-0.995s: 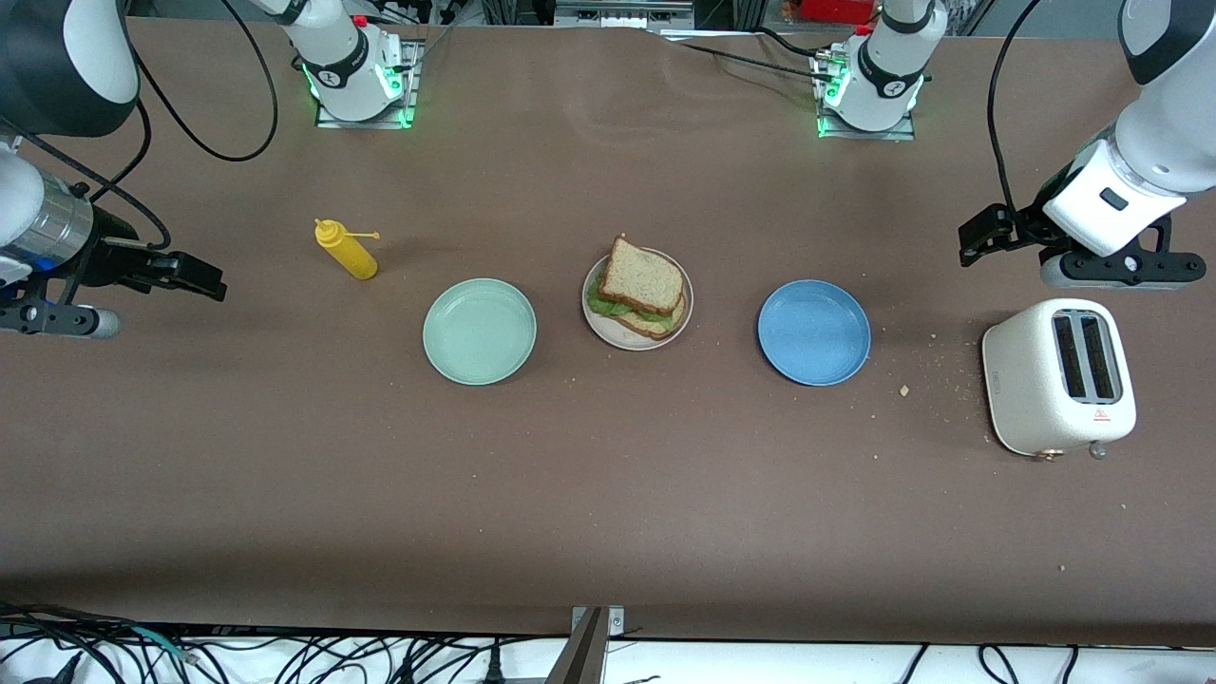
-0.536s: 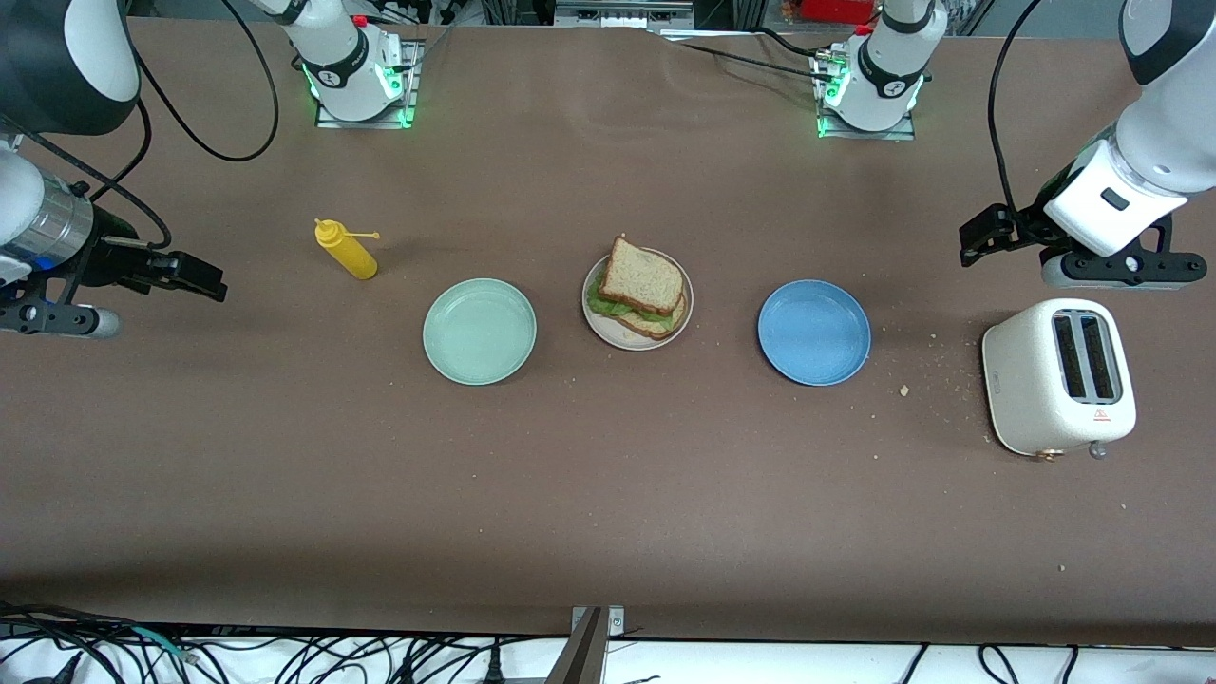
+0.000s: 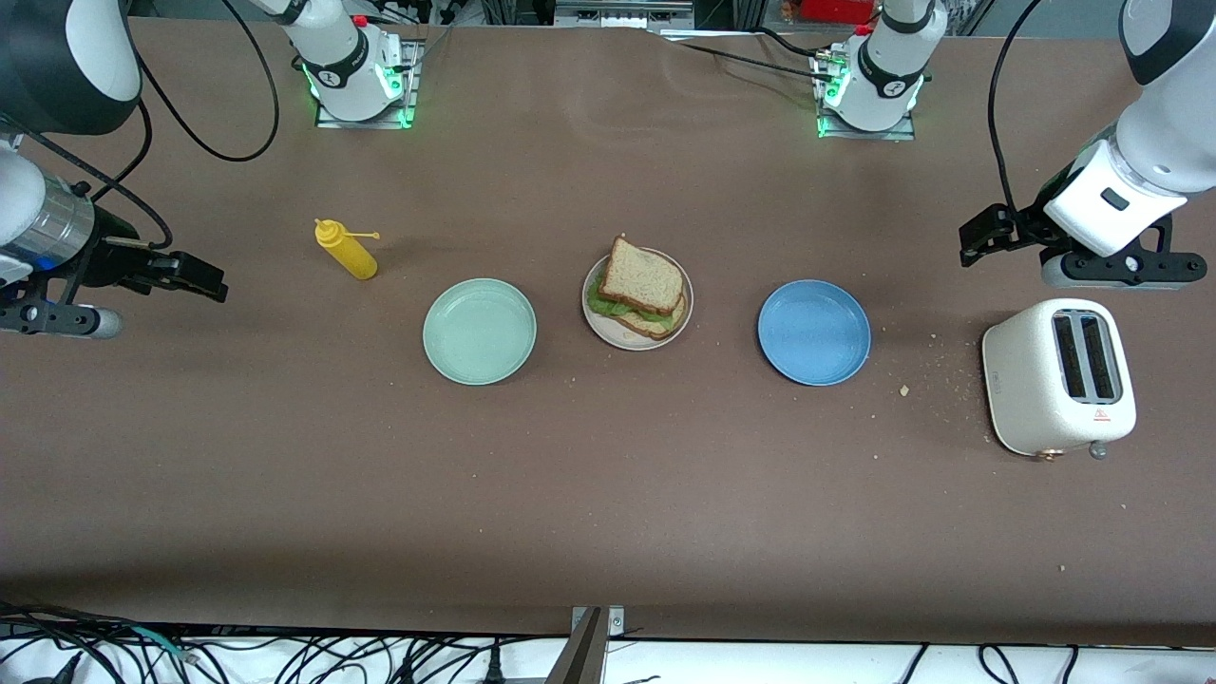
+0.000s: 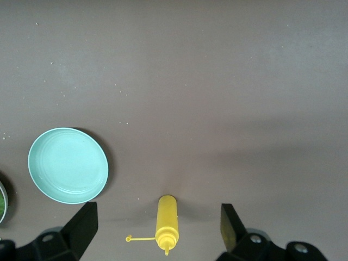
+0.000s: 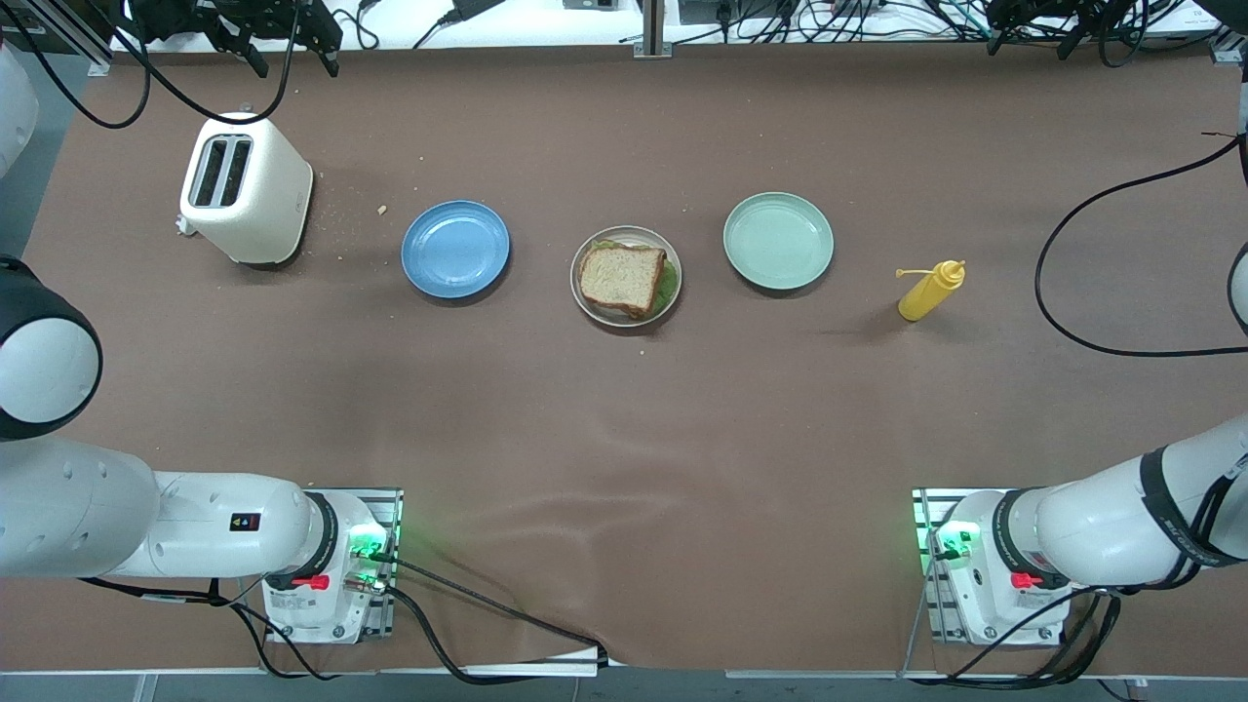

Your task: Make sandwich in beige plate with both arms

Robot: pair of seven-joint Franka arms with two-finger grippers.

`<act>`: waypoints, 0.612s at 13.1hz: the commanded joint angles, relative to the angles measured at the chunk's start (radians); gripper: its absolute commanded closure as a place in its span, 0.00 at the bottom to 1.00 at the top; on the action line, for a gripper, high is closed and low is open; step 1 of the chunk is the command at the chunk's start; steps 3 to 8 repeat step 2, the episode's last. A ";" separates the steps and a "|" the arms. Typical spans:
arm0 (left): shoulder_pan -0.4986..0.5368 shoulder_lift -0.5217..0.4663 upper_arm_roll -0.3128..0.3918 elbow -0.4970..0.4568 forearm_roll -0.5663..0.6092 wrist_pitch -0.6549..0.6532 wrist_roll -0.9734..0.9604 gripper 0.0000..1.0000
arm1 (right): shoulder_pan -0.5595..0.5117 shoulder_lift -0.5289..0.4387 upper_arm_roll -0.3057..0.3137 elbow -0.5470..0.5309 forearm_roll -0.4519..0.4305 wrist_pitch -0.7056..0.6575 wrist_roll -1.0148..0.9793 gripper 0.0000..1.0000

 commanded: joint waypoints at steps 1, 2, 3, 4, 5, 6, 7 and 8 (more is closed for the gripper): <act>0.002 -0.009 -0.001 -0.001 -0.003 -0.013 -0.006 0.00 | 0.002 0.000 0.003 0.011 -0.007 -0.001 -0.004 0.00; 0.002 -0.009 -0.001 -0.001 -0.003 -0.013 -0.006 0.00 | 0.002 0.000 0.004 0.011 -0.007 -0.001 -0.004 0.00; 0.002 -0.009 -0.001 -0.001 -0.003 -0.013 -0.006 0.00 | 0.002 0.000 0.004 0.011 -0.007 -0.001 -0.004 0.00; 0.002 -0.009 -0.001 -0.001 -0.003 -0.013 -0.006 0.00 | 0.002 0.000 0.004 0.011 -0.007 -0.001 -0.004 0.00; 0.002 -0.009 -0.001 -0.001 -0.003 -0.013 -0.006 0.00 | 0.002 0.000 0.004 0.011 -0.007 -0.001 -0.004 0.00; 0.002 -0.009 -0.001 -0.001 -0.003 -0.013 -0.006 0.00 | 0.002 0.000 0.004 0.011 -0.007 -0.001 -0.004 0.00; 0.002 -0.009 -0.001 -0.001 -0.003 -0.013 -0.006 0.00 | 0.002 0.000 0.004 0.011 -0.007 -0.001 -0.004 0.00; 0.002 -0.009 -0.001 -0.001 -0.003 -0.013 -0.006 0.00 | 0.002 0.000 0.004 0.011 -0.007 -0.001 -0.004 0.00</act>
